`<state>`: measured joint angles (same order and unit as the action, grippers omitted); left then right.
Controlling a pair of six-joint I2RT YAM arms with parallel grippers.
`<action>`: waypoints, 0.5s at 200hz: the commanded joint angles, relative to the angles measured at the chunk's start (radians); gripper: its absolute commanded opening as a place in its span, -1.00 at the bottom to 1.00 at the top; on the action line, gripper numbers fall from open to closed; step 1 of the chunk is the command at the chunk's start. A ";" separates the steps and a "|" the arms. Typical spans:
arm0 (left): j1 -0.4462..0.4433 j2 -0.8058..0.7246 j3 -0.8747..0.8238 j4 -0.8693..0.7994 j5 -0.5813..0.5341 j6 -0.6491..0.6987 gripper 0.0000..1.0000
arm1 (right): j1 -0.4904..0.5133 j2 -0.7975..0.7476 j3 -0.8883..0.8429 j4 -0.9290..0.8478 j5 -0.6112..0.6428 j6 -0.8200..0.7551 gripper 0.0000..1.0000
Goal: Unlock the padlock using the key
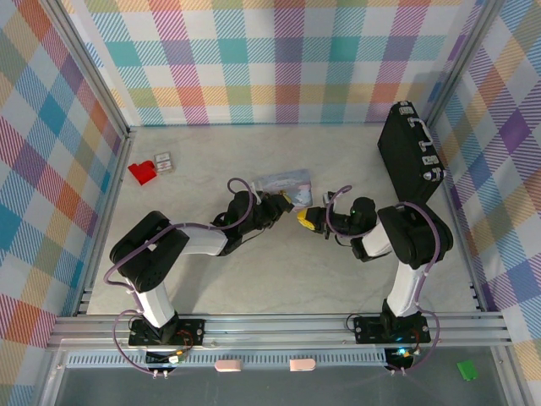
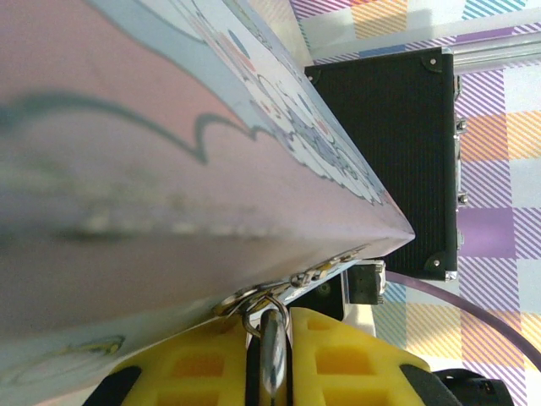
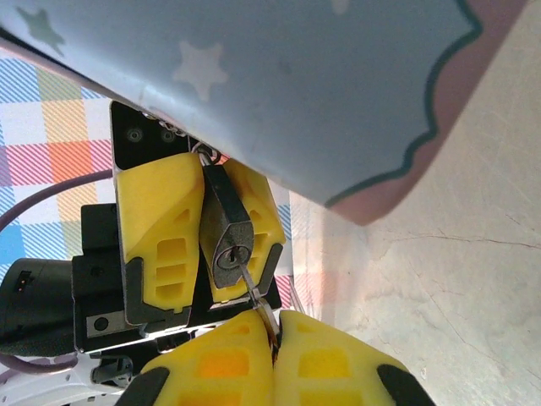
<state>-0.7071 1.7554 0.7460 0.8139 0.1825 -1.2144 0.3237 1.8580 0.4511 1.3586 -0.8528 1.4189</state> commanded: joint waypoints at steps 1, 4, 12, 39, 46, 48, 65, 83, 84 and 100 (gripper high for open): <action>-0.105 0.008 0.036 0.039 0.200 0.002 -1.00 | 0.060 -0.034 0.069 0.048 0.076 0.015 -1.00; -0.105 0.008 0.036 0.038 0.200 0.003 -1.00 | 0.062 -0.034 0.069 0.048 0.078 0.014 -1.00; -0.106 0.009 0.038 0.033 0.199 0.006 -1.00 | 0.070 -0.034 0.069 0.048 0.083 0.018 -1.00; -0.110 0.011 0.047 0.019 0.201 0.018 -1.00 | 0.079 -0.044 0.072 0.048 0.092 0.027 -1.00; -0.111 0.010 0.047 0.010 0.201 0.023 -1.00 | 0.078 -0.049 0.072 0.048 0.092 0.027 -1.00; -0.112 0.009 0.047 0.008 0.201 0.025 -1.00 | 0.078 -0.050 0.072 0.048 0.092 0.028 -1.00; -0.111 0.006 0.043 -0.004 0.202 0.036 -1.00 | 0.077 -0.057 0.075 0.047 0.093 0.032 -1.00; -0.111 0.003 0.037 -0.014 0.208 0.048 -1.00 | 0.068 -0.056 0.073 0.037 0.096 0.032 -1.00; -0.111 0.003 0.037 -0.014 0.208 0.048 -1.00 | 0.066 -0.057 0.072 0.037 0.096 0.032 -1.00; -0.111 0.000 0.027 -0.014 0.215 0.050 -1.00 | 0.041 -0.054 0.058 0.034 0.102 0.026 -1.00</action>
<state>-0.7071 1.7588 0.7555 0.7845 0.1524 -1.1805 0.3634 1.8400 0.4538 1.3155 -0.8009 1.4517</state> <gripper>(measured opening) 0.131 0.055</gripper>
